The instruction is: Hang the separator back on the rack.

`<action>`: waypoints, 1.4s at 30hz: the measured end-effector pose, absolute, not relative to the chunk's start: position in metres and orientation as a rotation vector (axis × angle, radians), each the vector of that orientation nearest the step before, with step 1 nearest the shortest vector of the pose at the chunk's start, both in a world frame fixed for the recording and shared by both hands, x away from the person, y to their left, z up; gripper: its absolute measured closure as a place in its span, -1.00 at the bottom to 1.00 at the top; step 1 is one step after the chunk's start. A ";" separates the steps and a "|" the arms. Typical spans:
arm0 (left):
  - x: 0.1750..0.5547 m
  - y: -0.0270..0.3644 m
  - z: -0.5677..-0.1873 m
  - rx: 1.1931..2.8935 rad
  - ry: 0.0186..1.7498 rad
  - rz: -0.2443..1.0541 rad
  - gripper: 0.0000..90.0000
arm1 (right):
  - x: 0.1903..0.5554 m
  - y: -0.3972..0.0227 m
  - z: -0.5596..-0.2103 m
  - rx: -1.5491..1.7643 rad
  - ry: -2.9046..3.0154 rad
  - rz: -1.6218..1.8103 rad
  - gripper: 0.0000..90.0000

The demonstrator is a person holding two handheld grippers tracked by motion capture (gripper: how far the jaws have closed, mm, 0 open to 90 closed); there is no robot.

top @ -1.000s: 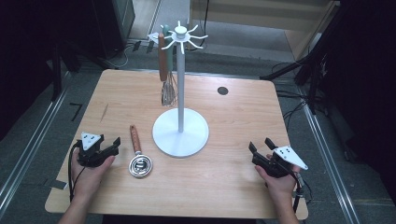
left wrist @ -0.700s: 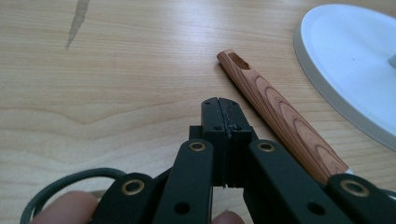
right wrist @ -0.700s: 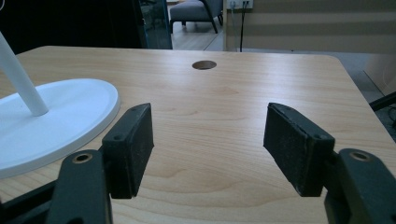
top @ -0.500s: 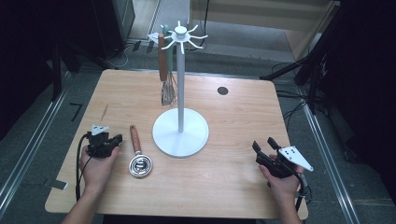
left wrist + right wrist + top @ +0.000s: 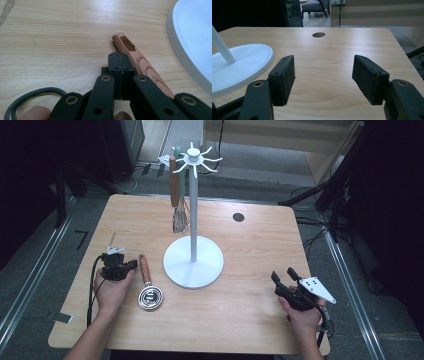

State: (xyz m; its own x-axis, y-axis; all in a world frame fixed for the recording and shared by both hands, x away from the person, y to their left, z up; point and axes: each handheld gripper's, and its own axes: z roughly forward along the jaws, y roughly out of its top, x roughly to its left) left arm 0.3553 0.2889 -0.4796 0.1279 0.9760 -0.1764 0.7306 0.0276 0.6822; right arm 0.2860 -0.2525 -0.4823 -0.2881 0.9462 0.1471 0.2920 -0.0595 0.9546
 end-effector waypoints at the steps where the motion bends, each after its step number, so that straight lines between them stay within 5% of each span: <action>1: 0.356 0.287 -0.480 1.764 1.655 0.479 1.00 | 0.286 -0.252 -0.482 1.338 1.609 1.375 -0.20; 10: 0.357 0.278 -0.482 1.805 1.605 0.469 1.00 | 0.286 -0.251 -0.484 1.344 1.617 1.370 -0.20; 17: 0.349 0.271 -0.471 1.781 1.586 0.415 0.24 | 0.286 -0.252 -0.483 1.351 1.613 1.372 -0.19; 23: 0.339 0.251 -0.472 1.844 1.590 0.410 0.00 | 0.287 -0.251 -0.484 1.349 1.618 1.369 -0.19; 27: 0.336 0.242 -0.476 1.902 1.590 0.456 0.05 | 0.286 -0.251 -0.484 1.353 1.618 1.369 -0.19; 37: 0.332 0.250 -0.475 1.970 1.564 0.483 0.55 | 0.287 -0.252 -0.484 1.361 1.620 1.365 -0.18; 42: 0.329 0.262 -0.473 1.997 1.546 0.455 0.56 | 0.287 -0.252 -0.484 1.359 1.622 1.362 -0.17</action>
